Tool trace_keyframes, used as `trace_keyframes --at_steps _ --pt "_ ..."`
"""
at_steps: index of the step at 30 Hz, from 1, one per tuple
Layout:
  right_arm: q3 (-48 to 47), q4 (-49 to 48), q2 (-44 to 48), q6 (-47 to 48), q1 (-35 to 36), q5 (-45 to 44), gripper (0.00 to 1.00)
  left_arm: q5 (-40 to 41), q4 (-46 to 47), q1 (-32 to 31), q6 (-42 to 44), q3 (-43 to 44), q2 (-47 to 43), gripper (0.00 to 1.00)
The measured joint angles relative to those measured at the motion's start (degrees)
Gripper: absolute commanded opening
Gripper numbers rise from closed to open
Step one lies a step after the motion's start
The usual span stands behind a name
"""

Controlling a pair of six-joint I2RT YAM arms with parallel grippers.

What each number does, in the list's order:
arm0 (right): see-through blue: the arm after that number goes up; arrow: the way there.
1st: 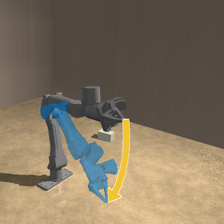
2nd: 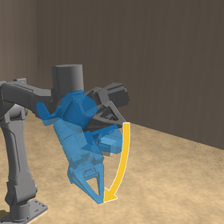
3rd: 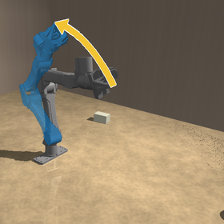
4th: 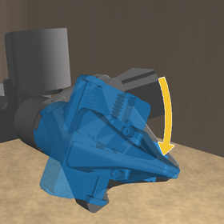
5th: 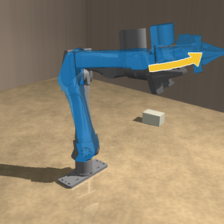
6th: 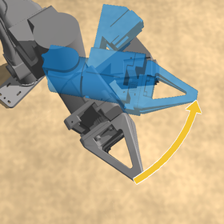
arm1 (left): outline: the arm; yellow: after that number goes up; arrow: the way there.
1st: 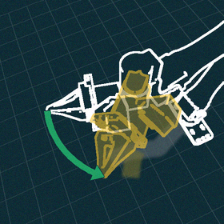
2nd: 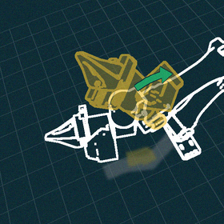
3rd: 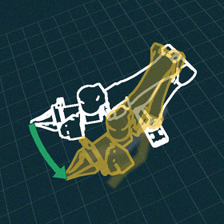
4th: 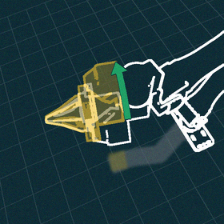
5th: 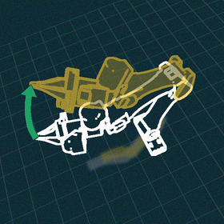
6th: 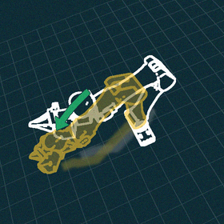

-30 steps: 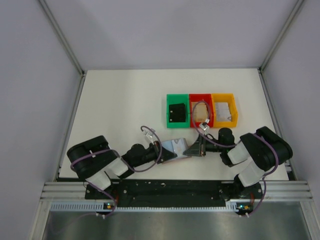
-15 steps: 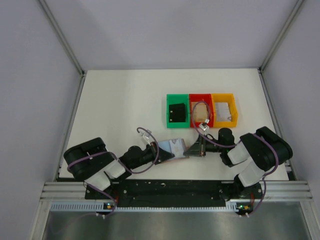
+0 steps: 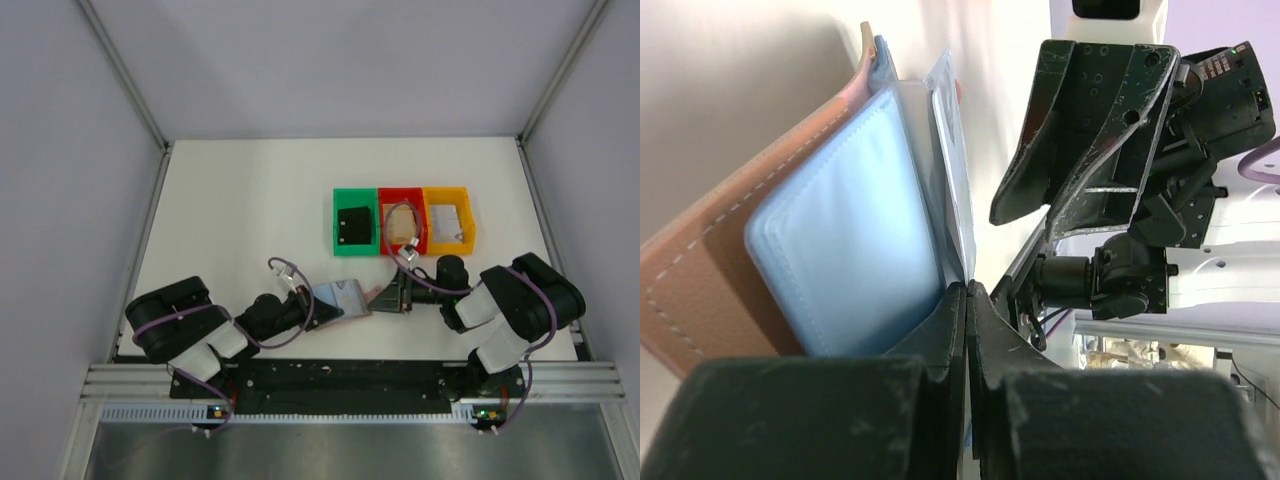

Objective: Take the credit cards out of the card holder
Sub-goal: Remove the credit card from the card holder.

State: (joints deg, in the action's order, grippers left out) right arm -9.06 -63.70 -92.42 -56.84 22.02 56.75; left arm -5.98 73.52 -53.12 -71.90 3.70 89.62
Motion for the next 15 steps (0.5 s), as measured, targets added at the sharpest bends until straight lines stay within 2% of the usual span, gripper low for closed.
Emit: trace_keyframes --at_steps 4,8,11,15 --pt "-0.76 0.61 -0.11 0.22 1.03 -0.81 0.40 -0.70 -0.17 0.00 0.04 0.66 -0.02 0.00" --pt "-1.86 1.29 -1.57 0.50 2.62 -1.97 0.38 -1.07 -0.22 0.00 0.04 0.96 -0.57 0.00" --pt "-1.99 0.26 -3.28 -0.04 3.43 -2.29 0.27 -1.31 -0.20 0.00 0.04 1.09 -0.79 0.00" --pt "-1.99 -2.34 -4.98 -1.33 4.00 -2.23 0.06 -1.73 -0.22 0.00 0.04 1.11 -0.79 0.00"
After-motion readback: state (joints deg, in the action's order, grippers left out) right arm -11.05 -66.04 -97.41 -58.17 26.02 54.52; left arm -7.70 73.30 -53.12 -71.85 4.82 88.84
